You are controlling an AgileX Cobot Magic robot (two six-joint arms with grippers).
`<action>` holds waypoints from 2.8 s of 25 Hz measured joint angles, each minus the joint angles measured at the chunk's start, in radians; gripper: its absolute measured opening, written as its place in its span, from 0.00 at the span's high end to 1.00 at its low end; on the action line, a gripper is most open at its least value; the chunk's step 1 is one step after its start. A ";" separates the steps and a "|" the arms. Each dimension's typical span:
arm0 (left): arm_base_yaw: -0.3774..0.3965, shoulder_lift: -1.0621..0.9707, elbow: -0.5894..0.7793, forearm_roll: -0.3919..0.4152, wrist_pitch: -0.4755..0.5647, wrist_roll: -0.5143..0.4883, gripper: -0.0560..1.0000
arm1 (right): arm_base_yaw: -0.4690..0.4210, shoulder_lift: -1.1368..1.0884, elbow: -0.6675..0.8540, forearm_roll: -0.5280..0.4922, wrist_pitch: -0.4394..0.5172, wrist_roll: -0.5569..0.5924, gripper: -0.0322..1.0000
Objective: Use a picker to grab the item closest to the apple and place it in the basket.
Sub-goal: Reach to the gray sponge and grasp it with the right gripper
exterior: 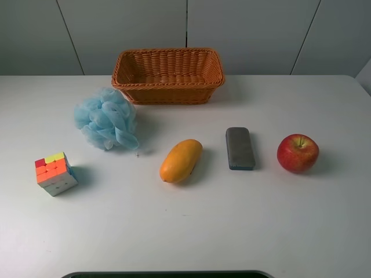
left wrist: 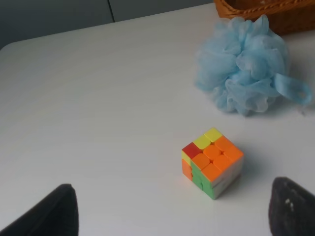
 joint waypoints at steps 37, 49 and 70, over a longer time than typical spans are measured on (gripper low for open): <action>0.000 0.000 0.000 0.000 0.000 0.000 0.24 | 0.242 0.907 -0.540 0.055 0.048 -0.067 0.29; 0.000 0.000 0.000 0.000 0.000 0.000 0.24 | 0.468 1.417 -0.660 -0.047 0.052 0.171 0.29; 0.000 0.000 0.000 0.000 0.000 0.000 0.24 | 0.498 1.954 -0.790 -0.076 -0.120 0.316 0.29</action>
